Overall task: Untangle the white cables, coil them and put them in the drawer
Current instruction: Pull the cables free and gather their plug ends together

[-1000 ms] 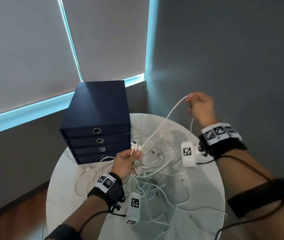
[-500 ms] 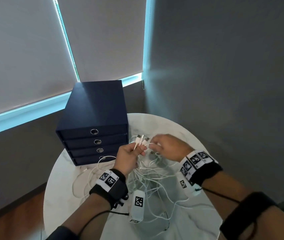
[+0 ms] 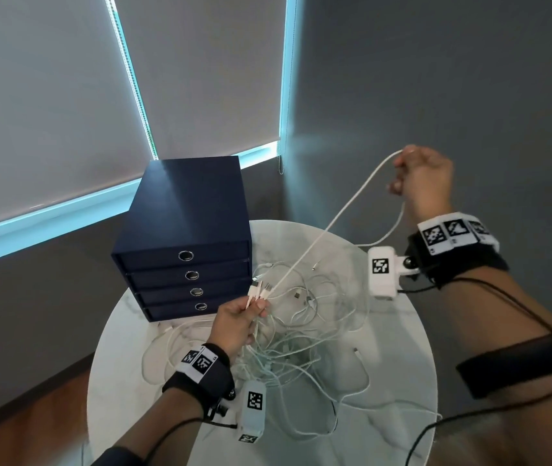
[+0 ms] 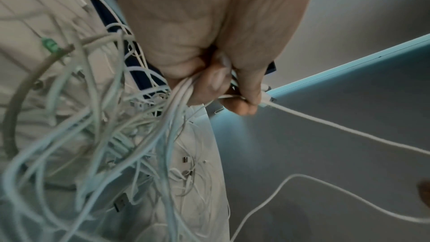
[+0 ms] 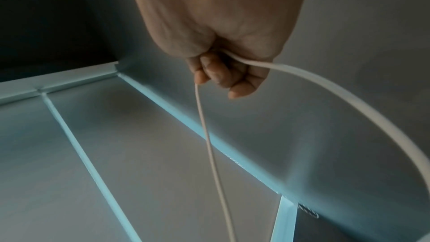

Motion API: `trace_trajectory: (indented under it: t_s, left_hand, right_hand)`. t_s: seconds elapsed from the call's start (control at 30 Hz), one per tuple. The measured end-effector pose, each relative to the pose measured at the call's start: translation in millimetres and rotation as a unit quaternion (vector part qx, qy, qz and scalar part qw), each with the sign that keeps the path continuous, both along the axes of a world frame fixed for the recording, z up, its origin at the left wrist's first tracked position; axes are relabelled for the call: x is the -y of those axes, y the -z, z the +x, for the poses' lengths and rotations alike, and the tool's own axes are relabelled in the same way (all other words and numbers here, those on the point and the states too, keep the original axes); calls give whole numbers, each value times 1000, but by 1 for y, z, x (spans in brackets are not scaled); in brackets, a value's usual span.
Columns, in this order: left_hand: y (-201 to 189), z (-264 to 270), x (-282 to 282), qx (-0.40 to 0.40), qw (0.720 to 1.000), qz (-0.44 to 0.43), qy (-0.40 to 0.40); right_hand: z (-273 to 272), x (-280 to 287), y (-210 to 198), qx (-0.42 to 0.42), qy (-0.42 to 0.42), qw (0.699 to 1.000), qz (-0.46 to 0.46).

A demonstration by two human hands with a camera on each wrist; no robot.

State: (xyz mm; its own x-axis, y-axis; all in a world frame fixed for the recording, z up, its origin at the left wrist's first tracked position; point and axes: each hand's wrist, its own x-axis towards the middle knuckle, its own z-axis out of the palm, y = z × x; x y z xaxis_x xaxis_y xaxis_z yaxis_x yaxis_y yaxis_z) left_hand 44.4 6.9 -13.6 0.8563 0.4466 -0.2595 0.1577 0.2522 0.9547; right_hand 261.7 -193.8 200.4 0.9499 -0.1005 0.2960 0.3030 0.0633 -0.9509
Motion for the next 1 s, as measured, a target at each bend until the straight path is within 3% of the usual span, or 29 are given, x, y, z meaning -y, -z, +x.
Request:
trace_trajectory:
  t_s: [0.07, 0.13, 0.17, 0.23, 0.27, 0.33, 0.4, 0.47, 0.5, 0.53, 0.6, 0.77, 0.87, 1.0]
  left_hand:
    - [2, -2, 0, -3, 1000, -2, -13]
    - [-1, -3, 1, 2, 1000, 7, -29]
    - [-4, -1, 2, 6, 999, 15, -32]
    - [-14, 4, 6, 19, 999, 39, -19]
    - [-19, 8, 9, 28, 998, 50, -10]
    - [-32, 15, 15, 48, 997, 64, 12]
    - [-41, 20, 19, 62, 995, 73, 24]
    - [-45, 24, 20, 64, 996, 66, 19]
    - [-45, 24, 19, 64, 996, 60, 15]
    - [-44, 23, 18, 64, 996, 52, 15]
    - [-42, 19, 17, 65, 997, 32, 20]
    - [-34, 9, 16, 59, 998, 10, 35]
    - [-31, 6, 15, 48, 998, 20, 36]
    - [-32, 8, 14, 56, 997, 22, 42]
  right_hand:
    - [15, 18, 2, -23, 62, 998, -16]
    - [24, 29, 11, -40, 87, 990, -105]
    - [24, 32, 20, -46, 93, 974, -200]
    - [11, 30, 45, -34, 83, 903, -420]
    - [-3, 24, 55, 7, 49, 875, -483]
    - [-36, 6, 74, 77, -93, 865, -488]
    - [-61, -12, 91, 61, -259, 835, -482]
    - [-78, -25, 105, 10, -365, 784, -502]
    - [-83, -29, 109, -14, -396, 774, -493]
    - [-87, -32, 110, -34, -418, 781, -463]
    - [-85, -36, 105, -45, -406, 825, -391]
    - [-59, -41, 57, -42, -274, 944, -180]
    - [-40, -33, 21, -49, -186, 977, -90]
    - [-19, -11, -4, -40, -83, 996, -16]
